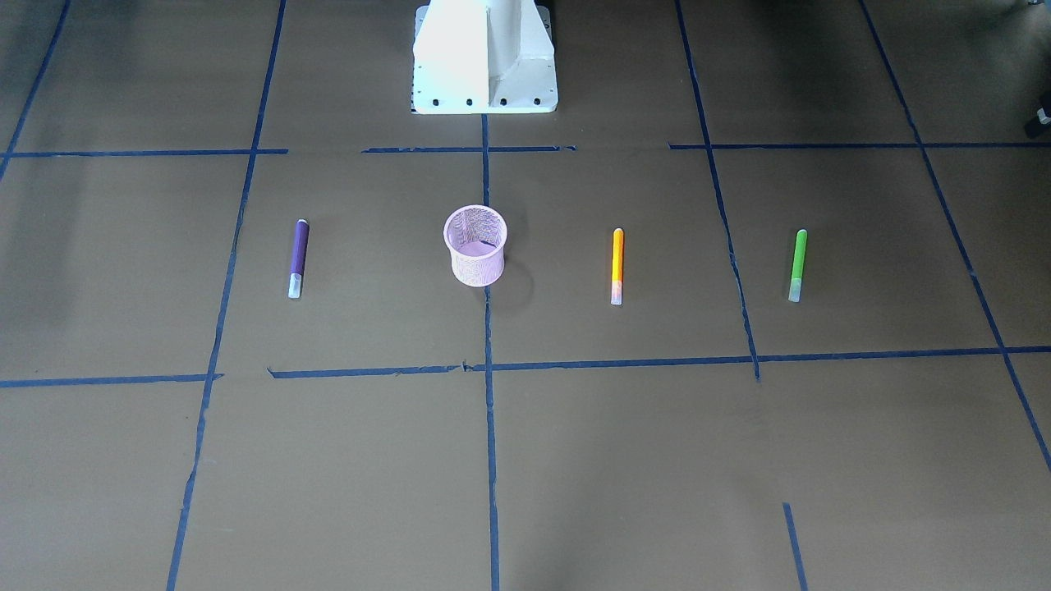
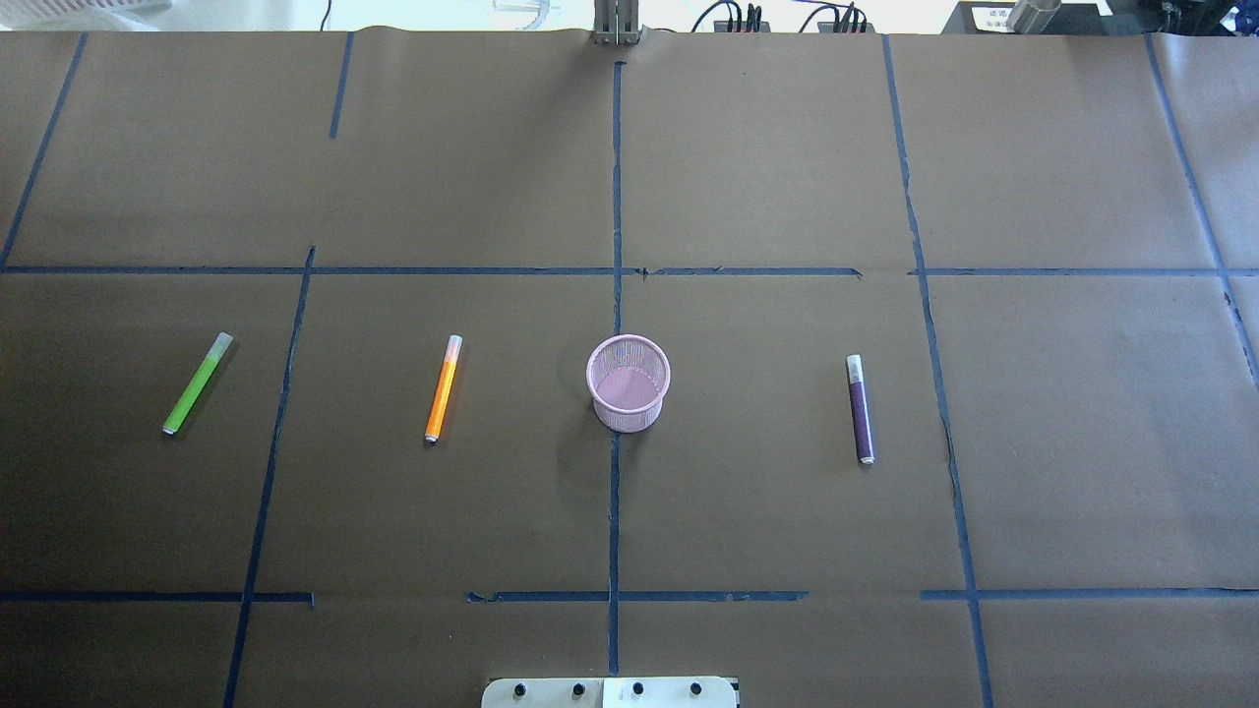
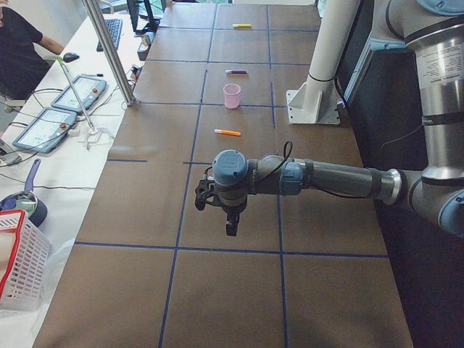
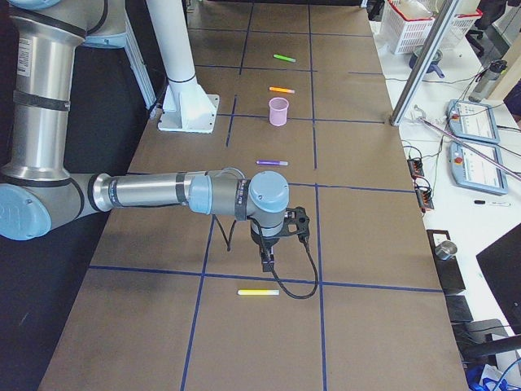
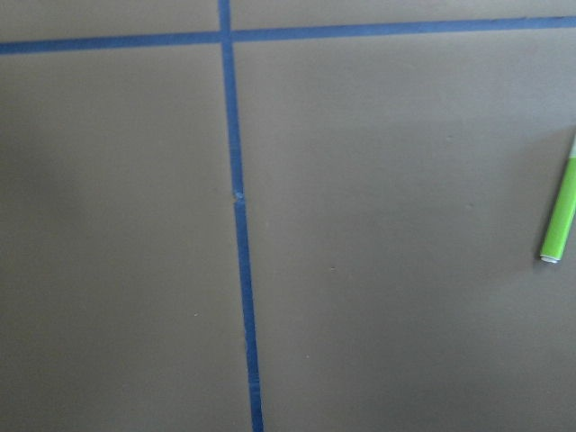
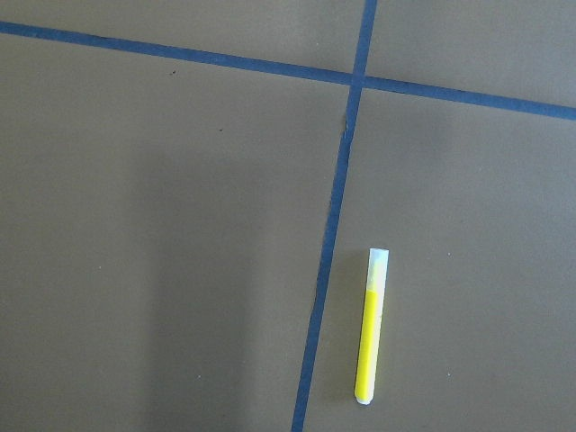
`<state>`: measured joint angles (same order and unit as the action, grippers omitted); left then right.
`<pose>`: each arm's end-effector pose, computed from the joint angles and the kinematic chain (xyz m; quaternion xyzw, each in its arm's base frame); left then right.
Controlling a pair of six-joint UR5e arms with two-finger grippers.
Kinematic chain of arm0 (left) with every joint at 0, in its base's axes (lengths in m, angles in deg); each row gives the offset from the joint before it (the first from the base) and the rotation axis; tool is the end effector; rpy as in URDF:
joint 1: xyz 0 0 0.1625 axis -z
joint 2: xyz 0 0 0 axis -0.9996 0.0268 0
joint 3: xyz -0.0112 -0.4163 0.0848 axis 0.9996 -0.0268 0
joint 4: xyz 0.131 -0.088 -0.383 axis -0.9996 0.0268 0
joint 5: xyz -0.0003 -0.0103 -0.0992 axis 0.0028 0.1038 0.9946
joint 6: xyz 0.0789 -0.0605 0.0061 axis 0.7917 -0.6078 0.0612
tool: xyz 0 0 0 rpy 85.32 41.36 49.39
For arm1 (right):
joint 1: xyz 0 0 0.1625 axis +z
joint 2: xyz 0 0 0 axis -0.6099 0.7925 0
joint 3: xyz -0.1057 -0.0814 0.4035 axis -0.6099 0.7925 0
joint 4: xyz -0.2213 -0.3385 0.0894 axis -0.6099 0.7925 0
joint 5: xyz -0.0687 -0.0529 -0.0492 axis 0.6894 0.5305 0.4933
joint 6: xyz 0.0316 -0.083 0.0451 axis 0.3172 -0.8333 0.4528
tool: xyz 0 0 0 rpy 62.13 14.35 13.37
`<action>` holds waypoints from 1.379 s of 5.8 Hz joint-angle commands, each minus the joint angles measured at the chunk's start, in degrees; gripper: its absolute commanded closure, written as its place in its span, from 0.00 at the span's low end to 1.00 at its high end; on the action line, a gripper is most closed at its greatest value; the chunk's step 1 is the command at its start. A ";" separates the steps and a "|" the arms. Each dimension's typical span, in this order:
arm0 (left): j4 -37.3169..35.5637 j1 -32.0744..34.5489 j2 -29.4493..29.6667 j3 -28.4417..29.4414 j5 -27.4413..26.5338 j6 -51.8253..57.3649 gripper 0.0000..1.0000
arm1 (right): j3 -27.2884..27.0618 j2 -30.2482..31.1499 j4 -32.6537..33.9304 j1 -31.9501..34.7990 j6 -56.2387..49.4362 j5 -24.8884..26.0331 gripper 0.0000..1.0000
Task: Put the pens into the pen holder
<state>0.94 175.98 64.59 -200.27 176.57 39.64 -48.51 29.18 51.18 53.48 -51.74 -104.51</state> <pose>-0.0395 -0.3906 0.5856 0.0158 0.4260 0.0499 0.9032 0.0694 -0.4053 0.6111 0.0242 -0.3894 -0.0758 0.9176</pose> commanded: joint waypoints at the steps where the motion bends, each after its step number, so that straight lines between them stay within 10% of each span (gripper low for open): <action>1: -0.08 -0.59 -0.59 -1.74 0.18 -0.01 0.00 | -0.46 0.10 -0.18 0.00 -0.13 -1.65 0.00; 4: 6.63 -8.27 -1.39 -5.00 1.50 -0.53 0.00 | -1.34 0.10 -0.09 -1.23 0.04 -4.74 0.00; 6: 18.82 -18.72 -0.33 -4.30 0.28 -21.00 0.00 | -0.29 0.10 -0.09 -2.02 -0.04 -4.66 0.00; 8: 26.96 -30.10 5.59 2.85 -11.31 -29.80 0.00 | -0.20 0.19 -0.09 -2.20 -0.30 -4.57 0.00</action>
<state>24.43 149.97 66.24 -202.10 168.77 12.61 -48.76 29.35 51.09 51.35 -51.90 -109.18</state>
